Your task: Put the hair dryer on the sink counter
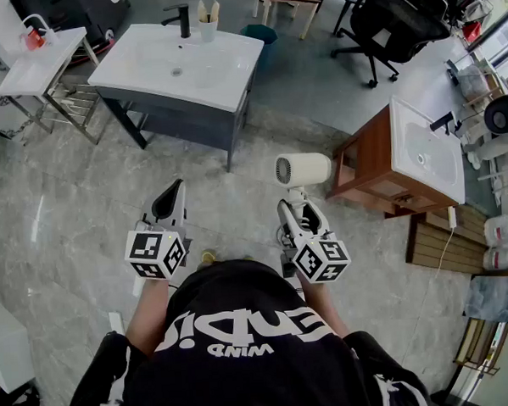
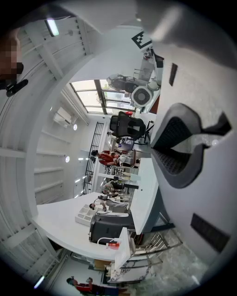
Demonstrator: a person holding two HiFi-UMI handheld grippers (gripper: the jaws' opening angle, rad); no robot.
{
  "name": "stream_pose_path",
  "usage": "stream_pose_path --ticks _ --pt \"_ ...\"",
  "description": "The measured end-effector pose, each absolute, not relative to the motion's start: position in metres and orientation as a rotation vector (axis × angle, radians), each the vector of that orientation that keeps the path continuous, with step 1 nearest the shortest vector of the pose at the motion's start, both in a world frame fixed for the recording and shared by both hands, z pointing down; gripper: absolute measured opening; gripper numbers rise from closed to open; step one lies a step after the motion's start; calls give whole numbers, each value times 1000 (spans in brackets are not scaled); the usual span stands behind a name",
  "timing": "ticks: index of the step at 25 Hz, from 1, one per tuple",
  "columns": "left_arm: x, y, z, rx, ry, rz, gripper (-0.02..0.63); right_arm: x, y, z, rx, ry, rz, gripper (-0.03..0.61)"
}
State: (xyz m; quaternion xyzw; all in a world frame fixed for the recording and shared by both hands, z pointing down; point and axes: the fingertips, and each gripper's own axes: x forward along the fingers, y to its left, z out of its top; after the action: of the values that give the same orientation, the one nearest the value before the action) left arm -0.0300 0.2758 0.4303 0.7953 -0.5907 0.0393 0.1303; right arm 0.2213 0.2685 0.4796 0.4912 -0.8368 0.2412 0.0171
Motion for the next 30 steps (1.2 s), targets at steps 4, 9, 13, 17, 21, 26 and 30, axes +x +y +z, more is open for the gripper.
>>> stream_pose_path --ticks 4,9,13,17,21,26,30 --pt "-27 274 430 2321 -1709 113 9 222 268 480 1527 -2604 741 256" --pt "-31 274 428 2336 -1689 108 9 216 271 476 1540 -2611 732 256" --pt "-39 273 427 2360 -1672 112 9 207 274 477 1558 -2605 762 256" --pt "-48 273 430 2393 -1648 114 9 196 279 481 1567 -2600 752 255" --pt "-57 268 435 2414 -1624 112 9 184 278 486 1582 -2593 751 255" --pt "-67 259 439 2409 -1619 106 9 175 269 488 1598 -2578 745 255" --pt "-73 243 441 2408 -1611 91 9 171 250 490 1600 -2588 755 255"
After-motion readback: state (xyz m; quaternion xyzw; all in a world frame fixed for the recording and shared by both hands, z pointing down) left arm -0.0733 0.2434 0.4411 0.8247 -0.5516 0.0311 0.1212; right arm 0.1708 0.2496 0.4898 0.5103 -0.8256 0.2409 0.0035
